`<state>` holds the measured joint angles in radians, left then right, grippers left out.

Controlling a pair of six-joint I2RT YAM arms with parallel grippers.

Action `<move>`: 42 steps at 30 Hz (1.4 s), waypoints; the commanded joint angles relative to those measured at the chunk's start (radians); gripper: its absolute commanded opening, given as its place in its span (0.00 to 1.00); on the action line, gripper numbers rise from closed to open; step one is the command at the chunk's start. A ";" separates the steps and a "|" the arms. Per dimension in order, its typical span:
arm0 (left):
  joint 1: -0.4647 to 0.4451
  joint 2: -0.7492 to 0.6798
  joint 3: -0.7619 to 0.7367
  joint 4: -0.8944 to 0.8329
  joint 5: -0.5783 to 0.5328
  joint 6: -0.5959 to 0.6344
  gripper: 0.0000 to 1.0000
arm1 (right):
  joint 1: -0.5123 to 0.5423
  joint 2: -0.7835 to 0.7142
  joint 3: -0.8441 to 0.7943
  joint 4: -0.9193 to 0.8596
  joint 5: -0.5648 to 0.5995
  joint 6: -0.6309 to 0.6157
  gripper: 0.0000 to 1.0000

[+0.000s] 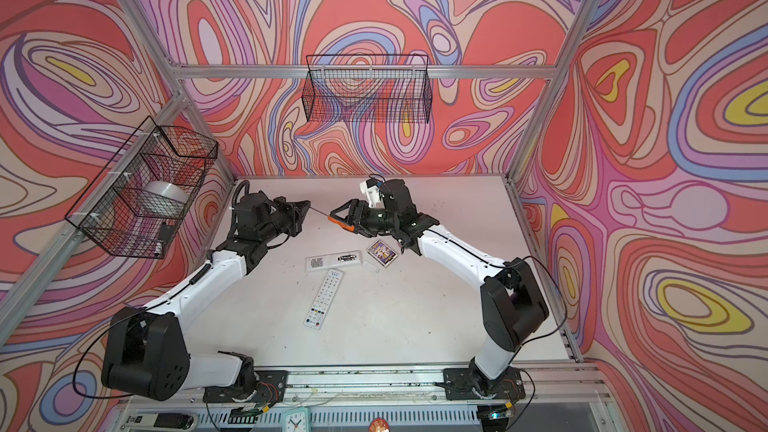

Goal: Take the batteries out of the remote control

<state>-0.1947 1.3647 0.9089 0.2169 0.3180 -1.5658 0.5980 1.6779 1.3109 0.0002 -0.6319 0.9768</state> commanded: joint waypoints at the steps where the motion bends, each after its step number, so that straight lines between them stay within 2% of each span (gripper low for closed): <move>1: 0.001 0.009 0.025 0.027 -0.022 -0.027 0.00 | 0.002 0.010 0.021 0.001 -0.019 -0.017 0.70; 10: -0.001 0.002 0.006 0.029 -0.052 -0.057 0.00 | 0.003 0.023 0.041 -0.024 -0.036 -0.036 0.63; 24: -0.012 0.013 0.026 0.013 -0.065 -0.056 0.00 | 0.003 0.047 0.058 -0.029 -0.059 -0.049 0.61; 36: -0.017 0.016 0.000 0.034 -0.048 -0.075 0.00 | 0.003 0.042 0.047 -0.008 -0.024 -0.043 0.37; 40: -0.016 0.014 -0.018 0.059 -0.046 -0.085 0.00 | 0.001 0.036 0.041 -0.013 -0.012 -0.044 0.20; 42: -0.014 0.018 -0.033 0.078 -0.036 -0.089 0.00 | -0.006 0.028 0.035 -0.024 -0.008 -0.050 0.17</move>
<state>-0.2031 1.3727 0.8993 0.2386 0.2615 -1.6417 0.5976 1.7149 1.3434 -0.0166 -0.6628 0.9348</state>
